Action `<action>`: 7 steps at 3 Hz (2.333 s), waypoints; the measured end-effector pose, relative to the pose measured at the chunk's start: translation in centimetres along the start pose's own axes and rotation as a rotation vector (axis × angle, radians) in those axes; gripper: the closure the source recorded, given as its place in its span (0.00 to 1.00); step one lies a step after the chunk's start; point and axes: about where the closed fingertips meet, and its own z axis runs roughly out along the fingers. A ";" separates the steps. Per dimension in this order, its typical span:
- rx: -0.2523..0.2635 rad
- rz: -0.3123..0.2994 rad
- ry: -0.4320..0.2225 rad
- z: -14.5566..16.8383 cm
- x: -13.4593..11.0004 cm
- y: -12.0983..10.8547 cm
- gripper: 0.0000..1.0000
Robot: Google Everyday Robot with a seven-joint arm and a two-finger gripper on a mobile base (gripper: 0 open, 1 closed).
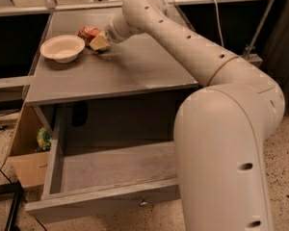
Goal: Place coke can into top drawer
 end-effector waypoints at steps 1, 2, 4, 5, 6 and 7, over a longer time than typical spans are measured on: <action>0.000 0.000 0.000 0.0 0.0 0.0 0.67; 0.000 0.000 0.000 0.0 0.0 0.0 0.89; 0.000 0.000 0.000 0.0 0.0 0.0 1.00; -0.018 -0.013 -0.008 -0.7 0.0 0.5 1.00; -0.042 -0.033 -0.015 -2.9 0.0 1.3 1.00; -0.077 -0.064 -0.025 -6.6 0.4 2.6 1.00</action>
Offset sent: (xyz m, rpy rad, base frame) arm 0.0000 0.0000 0.0000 0.0000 0.0000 0.0000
